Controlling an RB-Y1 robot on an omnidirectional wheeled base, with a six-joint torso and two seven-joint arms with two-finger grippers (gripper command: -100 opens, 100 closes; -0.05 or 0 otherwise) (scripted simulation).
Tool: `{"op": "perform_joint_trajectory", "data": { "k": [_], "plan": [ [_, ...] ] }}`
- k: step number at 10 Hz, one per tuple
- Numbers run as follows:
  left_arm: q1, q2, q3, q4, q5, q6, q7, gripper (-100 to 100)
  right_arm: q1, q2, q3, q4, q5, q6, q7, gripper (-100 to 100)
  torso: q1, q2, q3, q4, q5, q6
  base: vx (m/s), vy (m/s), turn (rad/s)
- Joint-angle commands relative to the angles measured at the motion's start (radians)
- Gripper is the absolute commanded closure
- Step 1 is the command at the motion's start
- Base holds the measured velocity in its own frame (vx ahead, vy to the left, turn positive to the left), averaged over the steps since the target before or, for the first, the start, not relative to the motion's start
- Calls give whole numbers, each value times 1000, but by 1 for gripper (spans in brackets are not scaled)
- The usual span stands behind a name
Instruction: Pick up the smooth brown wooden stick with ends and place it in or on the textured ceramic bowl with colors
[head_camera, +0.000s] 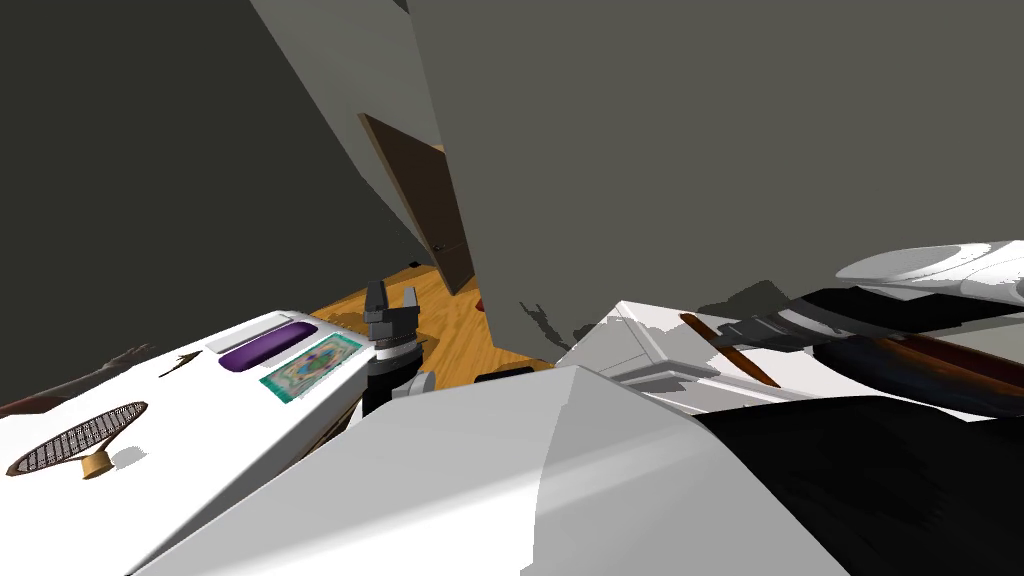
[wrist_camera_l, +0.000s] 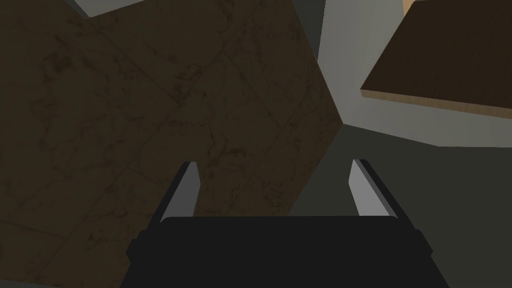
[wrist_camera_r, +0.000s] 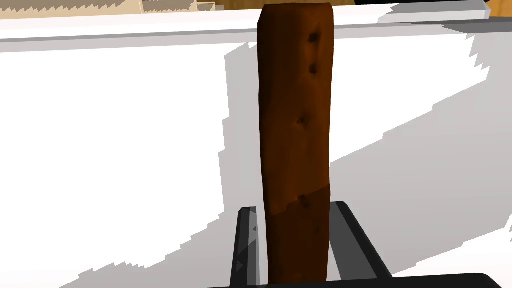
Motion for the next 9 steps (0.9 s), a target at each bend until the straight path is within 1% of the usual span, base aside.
{"op": "perform_joint_trajectory", "data": {
  "k": [1, 2, 3, 4, 5, 6, 7, 8, 9],
  "plan": [
    [0, 0, 0, 0, 0, 0, 0, 0, 0, 0, 0, 0, 0, 0, 0, 100, 0, 0, 0, 0, 0, 0, 0, 0, 0],
    [0, 0, 0, 0, 0, 0, 0, 0, 0, 0, 0, 0, 0, 0, 0, 0, 0, 0, 0, 0, 0, 0, 0, 0, 0],
    [0, 0, 0, 0, 0, 0, 0, 0, -7, -28, 12, -18, -13, -9, -4, 100, 0, 0, 0, 0, 0, 0, -9, -9, -1],
    [0, 0, 0, 0, 0, 0, 0, 0, -2, -19, 14, -18, -15, 2, 0, 100, 0, 1, 0, 0, 1, 0, -5, -7, 2],
    [0, 0, 0, 0, 0, 0, 0, 0, -2, -21, 15, -20, -17, 3, 0, 0, 0, 1, 0, 0, 0, 0, 0, 0, 0],
    [0, 0, 0, 0, 0, 0, 0, 0, -29, -51, 25, 16, -42, -18, 3, 100, 0, 0, 0, 0, 0, 0, -88, -21, 156],
    [0, 0, 0, 0, 0, 0, 0, 0, -29, -51, 25, 16, -42, -18, 3, 100, 0, 4, 2, 1, 2, -2, -99, -23, 123],
    [0, 0, 0, 0, 0, 0, 0, 0, -45, -64, 35, 40, -59, -26, 4, 100, 0, 5, 3, 1, 1, 0, -106, -26, 118],
    [0, 0, 0, 0, 0, 0, 0, 0, -61, -76, 48, 66, -78, -31, 3, 100, 0, 6, 4, 2, 2, -1, -174, -69, 209]
  ]
}}
